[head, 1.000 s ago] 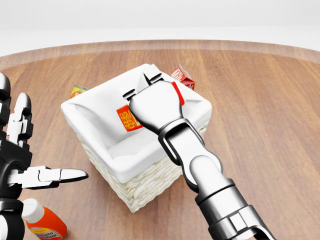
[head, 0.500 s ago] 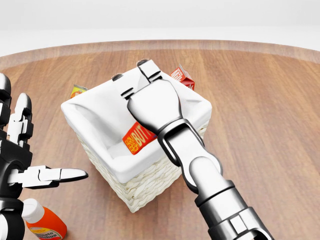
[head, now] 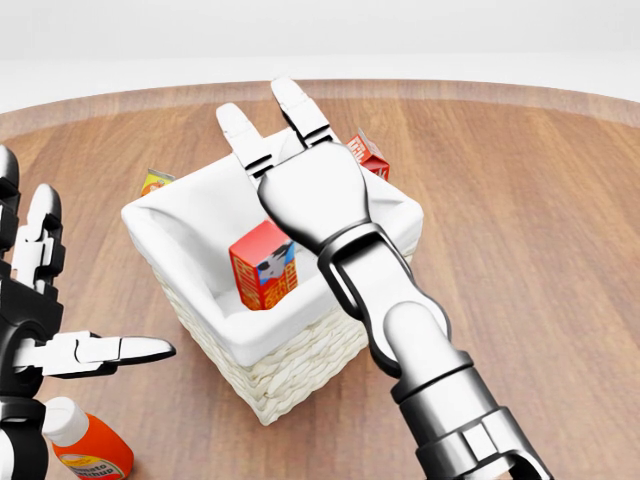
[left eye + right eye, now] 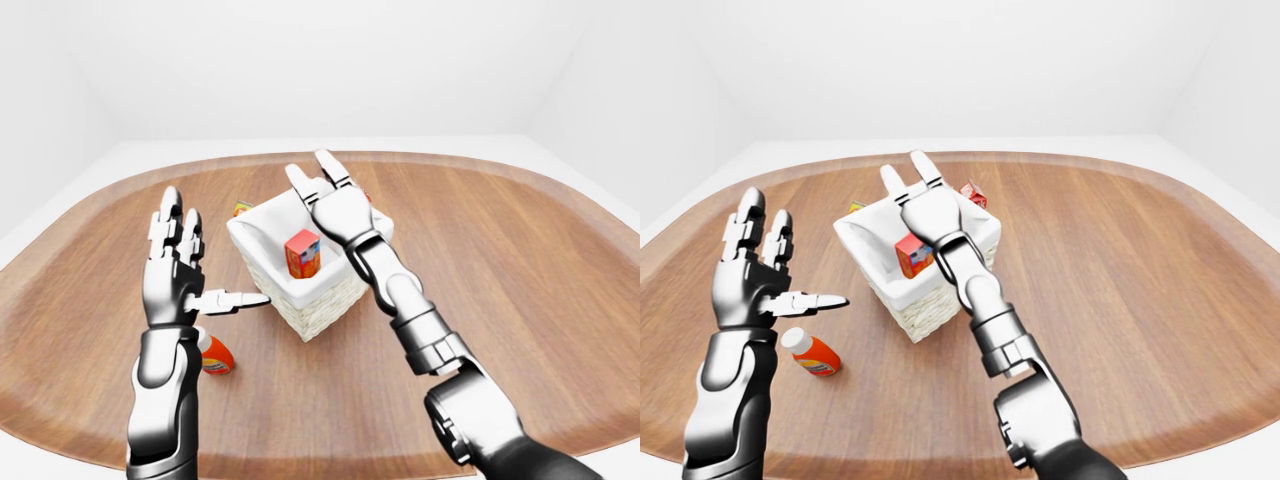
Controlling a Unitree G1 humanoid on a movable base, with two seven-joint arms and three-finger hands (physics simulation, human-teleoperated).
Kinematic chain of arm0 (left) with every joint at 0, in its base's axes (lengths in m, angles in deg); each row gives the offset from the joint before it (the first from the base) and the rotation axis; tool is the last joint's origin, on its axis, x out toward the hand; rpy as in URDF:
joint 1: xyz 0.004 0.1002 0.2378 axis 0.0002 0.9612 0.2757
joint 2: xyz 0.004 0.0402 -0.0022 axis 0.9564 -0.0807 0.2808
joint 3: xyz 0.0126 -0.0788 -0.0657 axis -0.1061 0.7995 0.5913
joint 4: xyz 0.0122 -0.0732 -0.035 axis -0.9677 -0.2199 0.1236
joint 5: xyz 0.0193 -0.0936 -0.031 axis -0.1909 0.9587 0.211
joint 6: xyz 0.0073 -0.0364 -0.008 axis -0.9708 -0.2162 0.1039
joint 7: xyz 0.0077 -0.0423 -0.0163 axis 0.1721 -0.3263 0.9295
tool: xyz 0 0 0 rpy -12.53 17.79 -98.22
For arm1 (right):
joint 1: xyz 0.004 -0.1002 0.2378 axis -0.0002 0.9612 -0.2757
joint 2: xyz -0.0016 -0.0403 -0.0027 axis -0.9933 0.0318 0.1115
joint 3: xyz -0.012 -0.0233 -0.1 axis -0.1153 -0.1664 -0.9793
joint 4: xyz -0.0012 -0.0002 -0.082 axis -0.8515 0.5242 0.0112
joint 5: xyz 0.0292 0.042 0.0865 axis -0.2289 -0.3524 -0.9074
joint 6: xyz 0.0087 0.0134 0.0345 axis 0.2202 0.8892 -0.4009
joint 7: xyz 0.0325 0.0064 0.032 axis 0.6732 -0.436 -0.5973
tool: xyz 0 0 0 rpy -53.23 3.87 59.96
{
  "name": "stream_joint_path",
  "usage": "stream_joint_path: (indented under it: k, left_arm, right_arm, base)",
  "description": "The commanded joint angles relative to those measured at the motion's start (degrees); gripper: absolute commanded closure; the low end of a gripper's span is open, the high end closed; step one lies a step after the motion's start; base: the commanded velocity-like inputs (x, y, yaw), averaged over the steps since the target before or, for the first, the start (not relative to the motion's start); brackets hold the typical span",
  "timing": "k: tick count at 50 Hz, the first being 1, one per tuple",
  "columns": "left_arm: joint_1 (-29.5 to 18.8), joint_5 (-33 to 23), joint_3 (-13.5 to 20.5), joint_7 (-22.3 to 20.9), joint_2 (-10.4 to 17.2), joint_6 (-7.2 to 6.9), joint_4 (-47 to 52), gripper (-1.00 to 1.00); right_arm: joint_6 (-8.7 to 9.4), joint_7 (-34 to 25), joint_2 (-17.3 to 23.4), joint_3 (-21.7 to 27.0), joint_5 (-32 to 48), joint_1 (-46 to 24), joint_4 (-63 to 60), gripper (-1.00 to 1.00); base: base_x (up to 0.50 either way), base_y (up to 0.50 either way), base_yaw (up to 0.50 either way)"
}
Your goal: Pick up the butter and put it in the basket.
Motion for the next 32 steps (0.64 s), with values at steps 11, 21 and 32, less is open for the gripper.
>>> stream_joint_path:
  k: [11, 21, 32]
  left_arm:
    - [-0.16, 0.15, 0.30, 0.14, 0.17, 0.00, 0.19, -1.00]
    - [-0.11, -0.89, -0.54, 0.39, -0.08, 0.00, 1.77, -1.00]
    - [0.01, -1.31, -0.73, 0.25, -0.34, 0.00, 3.54, -1.00]
  right_arm:
    - [0.00, 3.19, 4.16, 11.29, -33.41, -5.52, 4.39, -1.00]
    - [0.00, -5.31, 3.11, 14.79, -74.26, 17.64, -30.56, -1.00]
    - [0.00, 1.72, 0.73, 14.54, -89.33, 32.01, -42.06, -1.00]
  base:
    - [0.00, 0.00, 0.00]
    - [0.00, 0.00, 0.00]
    - [0.00, 0.00, 0.00]
